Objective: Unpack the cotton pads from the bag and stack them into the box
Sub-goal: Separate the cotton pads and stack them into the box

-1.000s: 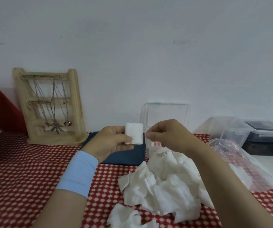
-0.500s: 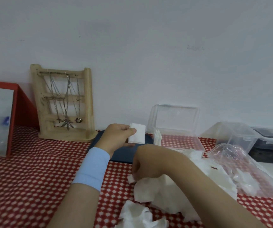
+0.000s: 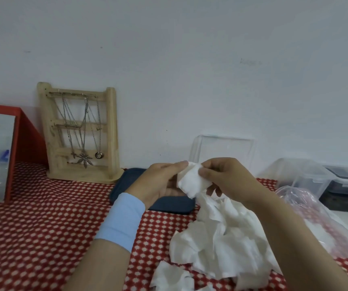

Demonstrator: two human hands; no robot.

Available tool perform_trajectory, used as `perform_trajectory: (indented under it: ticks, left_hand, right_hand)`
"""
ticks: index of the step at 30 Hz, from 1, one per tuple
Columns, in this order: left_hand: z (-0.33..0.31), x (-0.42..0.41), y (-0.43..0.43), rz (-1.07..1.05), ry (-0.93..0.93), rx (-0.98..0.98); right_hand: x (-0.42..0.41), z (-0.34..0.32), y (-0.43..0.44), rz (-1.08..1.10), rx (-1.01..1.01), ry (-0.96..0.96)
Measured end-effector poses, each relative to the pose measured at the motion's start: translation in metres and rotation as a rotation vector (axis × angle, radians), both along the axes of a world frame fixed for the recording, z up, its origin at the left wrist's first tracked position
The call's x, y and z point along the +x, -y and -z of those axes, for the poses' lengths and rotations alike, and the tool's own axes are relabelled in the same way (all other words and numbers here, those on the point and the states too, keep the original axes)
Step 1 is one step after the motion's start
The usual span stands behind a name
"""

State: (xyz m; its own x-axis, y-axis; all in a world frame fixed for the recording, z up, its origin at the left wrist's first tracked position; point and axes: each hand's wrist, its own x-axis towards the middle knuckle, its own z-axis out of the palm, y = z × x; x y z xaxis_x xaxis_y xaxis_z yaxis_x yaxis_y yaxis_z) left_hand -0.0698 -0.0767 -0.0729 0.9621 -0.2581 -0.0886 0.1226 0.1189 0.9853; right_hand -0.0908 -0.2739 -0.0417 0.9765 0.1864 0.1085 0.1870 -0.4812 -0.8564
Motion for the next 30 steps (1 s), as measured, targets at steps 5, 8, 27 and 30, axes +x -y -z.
perform_trajectory:
  ticks: [5, 8, 27, 30]
  left_hand:
    - [0.002, 0.000, 0.008, -0.015, 0.082, 0.076]
    - [0.004, 0.001, 0.012, -0.046, 0.085, 0.023]
    - [-0.002, -0.005, 0.027, -0.051, -0.020, -0.113]
    - [-0.004, -0.007, 0.028, -0.039, -0.064, -0.126]
  right_hand:
    - [0.003, 0.000, 0.002, 0.011, 0.199, -0.063]
    - [0.004, 0.001, 0.007, 0.008, 0.187, -0.150]
    - [0.012, 0.003, 0.011, 0.140, 0.233, -0.020]
    - [0.012, 0.004, 0.010, 0.165, 0.165, 0.008]
